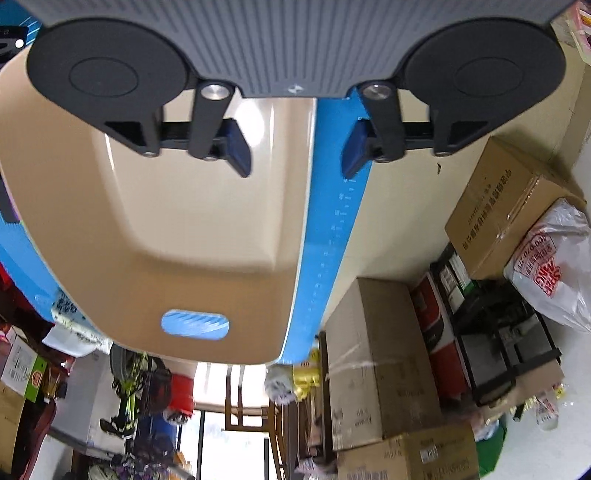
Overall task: Organize rigid objects
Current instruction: 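Grasp the key ring with black fob with the right gripper while the left gripper grips the basket rim, then carry the keys into the beige basket and open the right gripper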
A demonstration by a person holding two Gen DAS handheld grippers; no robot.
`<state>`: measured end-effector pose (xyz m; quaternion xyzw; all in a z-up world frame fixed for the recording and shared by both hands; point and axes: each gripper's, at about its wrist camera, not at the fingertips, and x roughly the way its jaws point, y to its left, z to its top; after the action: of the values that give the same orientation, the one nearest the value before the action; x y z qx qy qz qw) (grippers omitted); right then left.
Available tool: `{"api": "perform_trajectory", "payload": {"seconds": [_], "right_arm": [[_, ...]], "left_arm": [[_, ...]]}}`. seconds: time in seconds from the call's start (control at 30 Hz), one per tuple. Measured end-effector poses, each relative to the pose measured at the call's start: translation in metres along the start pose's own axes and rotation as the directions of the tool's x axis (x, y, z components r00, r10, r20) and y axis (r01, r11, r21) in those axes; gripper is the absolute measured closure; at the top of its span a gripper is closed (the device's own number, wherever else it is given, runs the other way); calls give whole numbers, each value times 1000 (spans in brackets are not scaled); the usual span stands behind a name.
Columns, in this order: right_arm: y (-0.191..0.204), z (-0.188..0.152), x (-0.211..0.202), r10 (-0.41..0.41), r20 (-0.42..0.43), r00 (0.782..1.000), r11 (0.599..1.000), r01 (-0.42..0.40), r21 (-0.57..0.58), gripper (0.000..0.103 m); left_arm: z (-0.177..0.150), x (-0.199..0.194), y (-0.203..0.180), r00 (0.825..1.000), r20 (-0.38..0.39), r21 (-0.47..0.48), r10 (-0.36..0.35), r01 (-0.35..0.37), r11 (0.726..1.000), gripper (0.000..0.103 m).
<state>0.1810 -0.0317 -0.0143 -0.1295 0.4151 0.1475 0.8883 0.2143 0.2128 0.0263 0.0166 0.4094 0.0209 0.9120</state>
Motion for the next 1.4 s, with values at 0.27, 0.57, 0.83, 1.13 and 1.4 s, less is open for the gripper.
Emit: {"api": "perform_trajectory", "payload": {"seconds": [0.27,0.57,0.83,1.13,1.4], "right_arm": [[2,6,14,58,-83,995,998,-62,-35,31],[-3,7,15,115,-132,985,992,-121,-41,32],[-7,11,21,136,-144,980,989,-141,-31,31],[-15,4,9,100,-76,992,994,-96,59,63],[-21,3,7,71,2,997,991,-71,114,74]], "left_arm": [[-2,7,8,999,-44,34,-20,22,999,92],[0,6,14,999,-29,18,-45,45,999,93],[0,7,16,998,-28,12,-53,53,999,95],[-3,8,16,998,-26,2,-62,62,998,96],[-3,8,17,998,-24,-2,-65,65,998,96]]}}
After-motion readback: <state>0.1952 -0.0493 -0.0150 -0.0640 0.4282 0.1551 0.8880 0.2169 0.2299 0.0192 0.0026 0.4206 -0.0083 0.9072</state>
